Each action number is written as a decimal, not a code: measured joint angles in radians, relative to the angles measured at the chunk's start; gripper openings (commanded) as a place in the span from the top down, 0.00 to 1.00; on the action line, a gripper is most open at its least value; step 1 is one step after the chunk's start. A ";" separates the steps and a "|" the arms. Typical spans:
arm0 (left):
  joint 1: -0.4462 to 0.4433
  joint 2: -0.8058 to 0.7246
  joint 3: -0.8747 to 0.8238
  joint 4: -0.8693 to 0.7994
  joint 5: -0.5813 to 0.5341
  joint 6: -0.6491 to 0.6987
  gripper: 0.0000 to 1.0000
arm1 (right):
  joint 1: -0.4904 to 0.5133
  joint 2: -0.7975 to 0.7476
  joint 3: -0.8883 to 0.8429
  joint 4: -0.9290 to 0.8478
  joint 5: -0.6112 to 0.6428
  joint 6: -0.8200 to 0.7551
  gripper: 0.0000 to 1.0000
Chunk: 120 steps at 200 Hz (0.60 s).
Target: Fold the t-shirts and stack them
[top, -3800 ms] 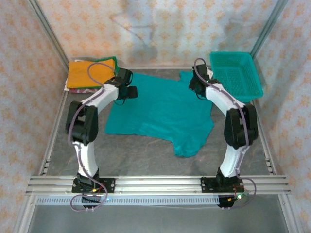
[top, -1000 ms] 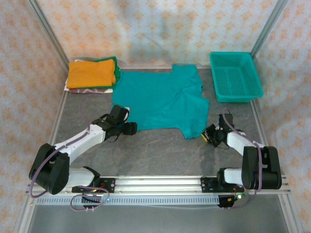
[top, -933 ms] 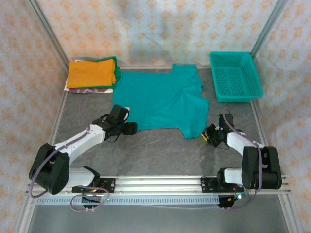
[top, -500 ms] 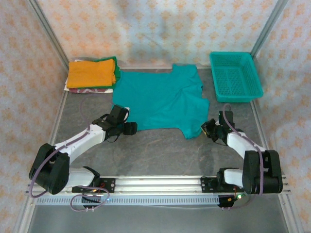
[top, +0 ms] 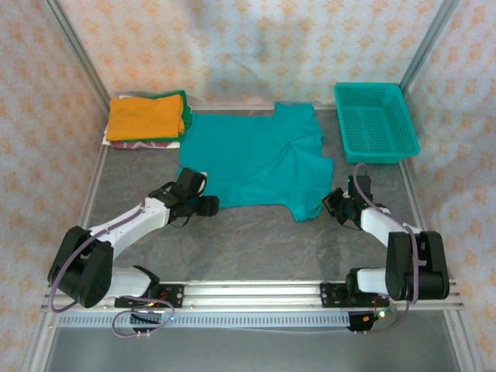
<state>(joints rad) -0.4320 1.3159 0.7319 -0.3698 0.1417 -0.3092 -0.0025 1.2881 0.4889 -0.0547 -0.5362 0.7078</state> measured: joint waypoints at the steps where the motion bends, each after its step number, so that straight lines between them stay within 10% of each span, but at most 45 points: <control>1: 0.000 0.000 0.000 0.000 0.000 0.000 0.30 | 0.000 -0.002 0.000 -0.002 0.000 0.000 0.98; 97: 0.000 -0.027 0.002 -0.001 -0.053 0.005 0.29 | 0.000 -0.248 0.138 -0.336 0.044 0.067 0.99; 120: 0.000 -0.027 0.002 -0.002 -0.072 0.010 0.28 | 0.000 -0.266 0.142 -0.406 0.075 0.076 0.86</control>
<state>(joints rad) -0.4320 1.2888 0.7341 -0.3714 0.0692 -0.2993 -0.0025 1.0222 0.6308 -0.4610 -0.4610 0.7837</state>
